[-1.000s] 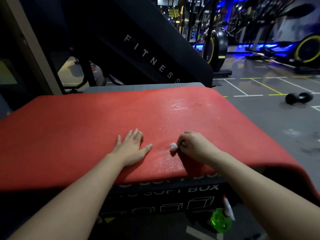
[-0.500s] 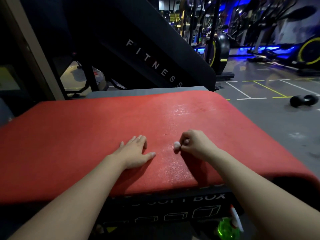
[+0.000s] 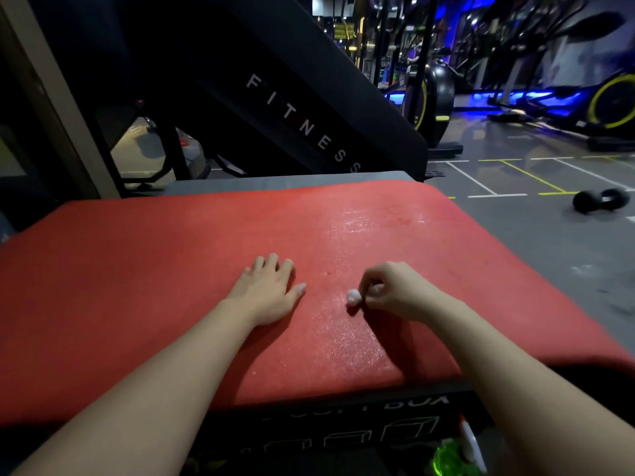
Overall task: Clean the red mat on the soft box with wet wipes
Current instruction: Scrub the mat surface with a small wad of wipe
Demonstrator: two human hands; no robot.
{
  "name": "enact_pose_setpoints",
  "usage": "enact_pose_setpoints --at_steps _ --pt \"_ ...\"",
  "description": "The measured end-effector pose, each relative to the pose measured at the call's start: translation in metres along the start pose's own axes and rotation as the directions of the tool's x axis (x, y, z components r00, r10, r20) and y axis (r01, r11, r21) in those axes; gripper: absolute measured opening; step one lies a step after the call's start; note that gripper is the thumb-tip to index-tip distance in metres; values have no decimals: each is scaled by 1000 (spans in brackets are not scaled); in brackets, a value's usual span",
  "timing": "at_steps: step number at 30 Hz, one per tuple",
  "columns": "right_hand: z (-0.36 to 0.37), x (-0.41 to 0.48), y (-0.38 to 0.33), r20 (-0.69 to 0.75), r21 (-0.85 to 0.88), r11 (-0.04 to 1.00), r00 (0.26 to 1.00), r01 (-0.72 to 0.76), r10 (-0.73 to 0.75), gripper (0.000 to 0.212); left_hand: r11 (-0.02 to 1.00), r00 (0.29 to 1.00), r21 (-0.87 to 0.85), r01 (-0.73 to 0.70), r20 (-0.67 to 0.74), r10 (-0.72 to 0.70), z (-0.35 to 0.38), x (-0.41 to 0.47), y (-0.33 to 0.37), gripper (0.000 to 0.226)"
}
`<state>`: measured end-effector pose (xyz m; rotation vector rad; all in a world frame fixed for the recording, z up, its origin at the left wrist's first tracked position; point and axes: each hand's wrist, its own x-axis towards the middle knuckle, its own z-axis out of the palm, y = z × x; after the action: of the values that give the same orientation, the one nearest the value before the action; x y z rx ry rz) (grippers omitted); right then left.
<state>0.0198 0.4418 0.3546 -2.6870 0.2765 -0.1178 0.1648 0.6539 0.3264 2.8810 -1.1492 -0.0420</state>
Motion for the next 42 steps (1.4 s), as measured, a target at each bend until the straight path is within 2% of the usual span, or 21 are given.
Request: enact_pose_setpoints --at_steps 3,6,8,10,12,14,16,20,23,26,29,34,37,39,42 --pt "19 32 9 -190 16 1000 982 11 -8 13 1000 1000 28 -6 -30 7 6 11 -2 52" --pt "19 46 11 -240 50 999 971 -6 18 12 1000 998 18 -20 -55 21 10 22 -8 52" --pt "10 44 8 -153 34 999 988 -16 21 13 1000 998 -1 -19 -61 19 12 29 -13 53" --pt "-5 37 4 38 11 1000 999 -22 22 14 1000 998 -26 -11 -66 9 12 37 -19 57" --pt "-19 28 6 211 12 1000 978 -1 -1 16 999 998 -39 -19 -65 16 14 44 -26 59" --pt "-26 23 11 282 13 999 959 33 -36 19 998 998 -41 -46 -55 44 19 48 -33 59" --pt "-25 29 15 238 -3 999 970 54 -52 21 995 998 -81 -53 -41 50 26 50 -37 59" --pt "-6 69 27 -97 -2 999 995 37 -37 18 995 999 -92 -45 -33 42 31 54 -39 74" --pt "2 89 33 -213 65 998 977 -1 15 8 993 998 -110 -51 -41 46 30 51 -39 82" --pt "-4 87 38 -106 23 1000 994 -6 8 9 992 998 -118 -54 -41 49 30 52 -40 81" --pt "-14 91 37 14 -48 998 999 48 -48 8 991 998 -120 -50 -41 46 31 53 -40 81" --pt "-9 149 44 -127 -124 989 987 87 -103 11 990 999 -134 -46 -35 42 31 55 -40 82" --pt "-9 190 51 -177 -98 995 984 0 -17 13 990 999 -135 -44 -33 40 29 55 -39 82" --pt "-10 204 52 -166 -73 996 986 -42 30 15 993 999 -114 -37 -30 34 29 54 -39 81" --pt "-19 209 48 -44 -146 989 998 28 -35 15 994 999 -101 -29 -33 26 29 53 -37 80"
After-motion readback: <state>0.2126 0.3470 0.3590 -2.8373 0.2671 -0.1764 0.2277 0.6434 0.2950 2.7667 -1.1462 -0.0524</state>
